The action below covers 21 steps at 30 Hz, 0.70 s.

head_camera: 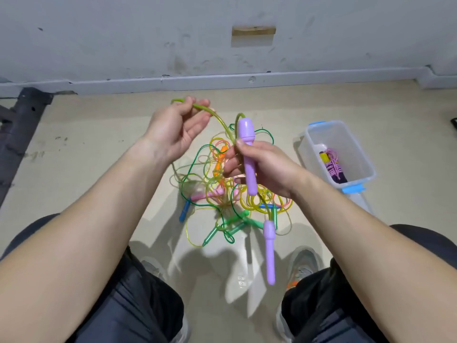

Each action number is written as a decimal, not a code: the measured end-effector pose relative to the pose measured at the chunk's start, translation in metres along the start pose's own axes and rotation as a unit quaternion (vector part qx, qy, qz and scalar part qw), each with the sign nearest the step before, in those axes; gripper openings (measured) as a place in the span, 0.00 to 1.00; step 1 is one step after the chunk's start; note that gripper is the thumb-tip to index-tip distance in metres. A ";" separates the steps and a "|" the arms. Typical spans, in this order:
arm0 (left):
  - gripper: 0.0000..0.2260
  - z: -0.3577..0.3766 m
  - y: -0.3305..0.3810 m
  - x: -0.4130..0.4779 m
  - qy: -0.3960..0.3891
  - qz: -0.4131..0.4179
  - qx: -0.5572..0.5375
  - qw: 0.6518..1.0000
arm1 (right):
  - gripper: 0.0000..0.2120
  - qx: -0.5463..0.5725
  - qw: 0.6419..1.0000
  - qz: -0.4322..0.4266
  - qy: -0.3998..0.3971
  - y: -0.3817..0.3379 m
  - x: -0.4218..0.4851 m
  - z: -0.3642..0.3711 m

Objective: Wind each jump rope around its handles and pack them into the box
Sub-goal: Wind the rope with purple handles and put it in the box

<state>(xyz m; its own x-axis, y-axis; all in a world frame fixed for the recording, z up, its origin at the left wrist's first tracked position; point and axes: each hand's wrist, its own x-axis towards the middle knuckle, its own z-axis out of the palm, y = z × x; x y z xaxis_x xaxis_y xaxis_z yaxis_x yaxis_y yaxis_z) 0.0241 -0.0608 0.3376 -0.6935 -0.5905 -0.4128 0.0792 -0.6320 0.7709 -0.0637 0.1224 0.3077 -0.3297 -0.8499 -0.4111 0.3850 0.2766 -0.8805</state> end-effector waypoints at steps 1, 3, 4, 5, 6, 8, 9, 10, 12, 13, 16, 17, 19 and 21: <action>0.07 -0.005 0.002 0.003 0.016 0.004 0.019 1.000 | 0.10 -0.004 1.000 -0.005 0.008 -0.001 -0.001 -0.002; 0.10 -0.009 0.000 0.005 0.023 -0.007 0.086 0.996 | 0.07 0.009 0.999 -0.017 0.027 -0.006 -0.001 -0.002; 0.15 -0.009 -0.006 0.003 0.004 -0.030 0.137 0.990 | 0.06 0.031 0.999 -0.024 0.034 -0.009 -0.001 -0.001; 0.22 -0.008 -0.014 -0.002 -0.030 -0.064 0.194 0.979 | 0.06 0.061 0.997 -0.029 0.038 -0.012 -0.001 0.001; 0.29 -0.006 -0.024 -0.008 -0.077 -0.105 0.243 0.961 | 0.06 0.098 0.994 -0.034 0.041 -0.016 0.000 0.003; 0.38 -0.003 -0.051 -0.019 -0.174 -0.171 0.294 0.924 | 0.05 0.166 0.984 -0.044 0.049 -0.024 0.003 0.004; 0.40 0.000 -0.065 -0.026 -0.201 -0.190 0.301 0.912 | 0.05 0.190 0.979 -0.049 0.060 -0.027 0.004 0.003; 0.40 -0.001 -0.078 -0.031 -0.213 -0.196 0.308 0.906 | 0.05 0.204 0.975 -0.052 0.079 -0.029 0.006 0.002; 0.30 -0.009 -0.100 -0.036 -0.233 -0.139 0.363 0.892 | 0.05 0.211 0.967 -0.058 0.127 -0.031 0.010 -0.002; 0.20 -0.016 -0.107 -0.036 -0.248 -0.091 0.411 0.872 | 0.05 0.214 0.963 -0.061 0.150 -0.032 0.012 -0.005; 0.09 -0.043 -0.118 -0.023 -0.233 -0.001 0.555 0.799 | 0.05 0.215 0.956 -0.064 0.191 -0.032 0.015 -0.013; 0.10 -0.049 -0.119 -0.021 -0.210 0.023 0.611 0.763 | 0.06 0.214 0.953 -0.067 0.205 -0.031 0.016 -0.016; 0.11 -0.058 -0.119 -0.016 -0.171 0.026 0.669 0.723 | 0.07 0.215 0.946 -0.074 0.232 -0.029 0.019 -0.025; 0.09 -0.055 -0.116 -0.016 -0.134 -0.039 0.573 0.808 | 0.09 0.198 0.947 -0.058 0.248 -0.026 0.022 -0.034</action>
<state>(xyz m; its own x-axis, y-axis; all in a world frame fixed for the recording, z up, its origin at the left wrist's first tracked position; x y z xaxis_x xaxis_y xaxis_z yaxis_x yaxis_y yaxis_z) 0.0655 -0.0063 0.2281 -0.8069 -0.3438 -0.4804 -0.5802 0.3083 0.7539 -0.1104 0.1121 0.3136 -0.7161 -0.5211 -0.4644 0.5817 -0.0779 -0.8097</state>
